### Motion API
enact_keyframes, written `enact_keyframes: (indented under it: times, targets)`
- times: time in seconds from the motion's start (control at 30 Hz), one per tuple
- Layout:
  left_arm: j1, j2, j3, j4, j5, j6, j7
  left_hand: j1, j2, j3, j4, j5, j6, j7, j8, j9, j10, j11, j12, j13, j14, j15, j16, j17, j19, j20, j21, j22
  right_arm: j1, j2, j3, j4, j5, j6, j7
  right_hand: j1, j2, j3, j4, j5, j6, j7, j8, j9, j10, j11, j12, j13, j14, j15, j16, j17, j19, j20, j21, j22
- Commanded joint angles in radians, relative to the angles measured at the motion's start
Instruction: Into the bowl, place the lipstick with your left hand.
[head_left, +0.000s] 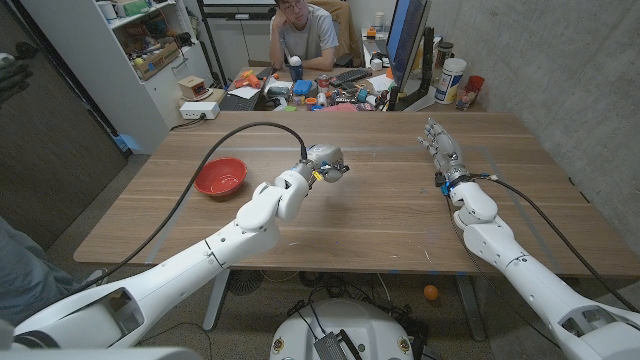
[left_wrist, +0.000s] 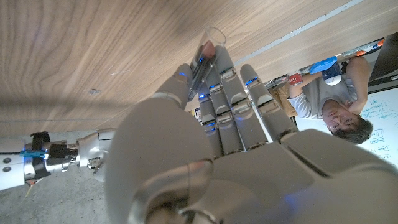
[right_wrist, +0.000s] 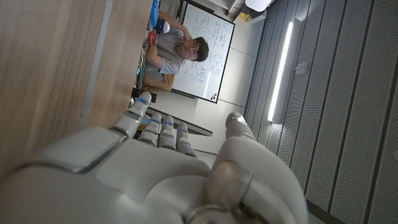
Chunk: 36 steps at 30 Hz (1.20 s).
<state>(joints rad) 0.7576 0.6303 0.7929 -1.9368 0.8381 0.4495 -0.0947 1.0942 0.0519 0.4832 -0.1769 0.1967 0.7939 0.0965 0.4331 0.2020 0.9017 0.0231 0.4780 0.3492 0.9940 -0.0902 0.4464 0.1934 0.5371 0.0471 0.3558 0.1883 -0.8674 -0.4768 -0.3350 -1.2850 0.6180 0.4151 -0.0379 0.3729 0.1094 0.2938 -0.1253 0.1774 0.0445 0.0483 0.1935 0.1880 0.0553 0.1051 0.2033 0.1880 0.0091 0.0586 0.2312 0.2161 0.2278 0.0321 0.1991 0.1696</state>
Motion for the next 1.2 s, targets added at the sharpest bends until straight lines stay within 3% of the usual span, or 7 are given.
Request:
enact_keyframes:
  times: [0.03, 0.8, 1.2]
  targets:
    - [0.100, 0.109, -0.129, -0.118, -0.185, 0.007, 0.031, 0.025, 0.034, 0.001, 0.005, 0.006, 0.226, -0.091, 0.006, 0.005, 0.145, -0.152, -0.003, 0.005, 0.046, -0.042, -0.006, 0.004, 0.004, 0.003, 0.007, 0.005, 0.013, 0.001, -0.015, -0.017, -0.023, -0.019, -0.019, 0.003, 0.001, -0.004, 0.004, 0.005, 0.002, -0.005, 0.002, 0.002, 0.005, 0.005, -0.002, 0.006, 0.006, -0.002, -0.005, 0.002, 0.005, 0.002, -0.005, 0.003]
    - [0.319, 0.330, -0.352, -0.296, -0.432, 0.156, 0.123, 0.028, 0.035, 0.000, 0.007, 0.009, 0.224, -0.087, 0.005, 0.005, 0.150, -0.146, -0.005, 0.013, 0.054, -0.041, -0.006, 0.008, 0.007, 0.005, 0.011, 0.006, 0.048, 0.017, -0.044, -0.013, -0.049, -0.039, -0.023, 0.003, 0.003, -0.006, 0.004, 0.005, 0.002, -0.005, 0.002, 0.002, 0.005, 0.005, -0.002, 0.006, 0.007, -0.001, -0.005, 0.002, 0.006, 0.002, -0.005, 0.003]
    - [0.412, 0.404, -0.445, -0.351, -0.493, 0.274, 0.220, 0.029, 0.035, -0.001, 0.008, 0.010, 0.225, -0.087, 0.005, 0.006, 0.148, -0.149, -0.008, 0.017, 0.054, -0.039, -0.008, 0.010, 0.006, 0.006, 0.012, 0.006, 0.069, 0.018, -0.058, 0.000, -0.053, -0.056, -0.004, 0.003, 0.003, -0.007, 0.003, 0.005, 0.002, -0.004, 0.002, 0.002, 0.005, 0.004, -0.003, 0.006, 0.008, -0.002, -0.006, 0.003, 0.006, 0.003, -0.005, 0.003]
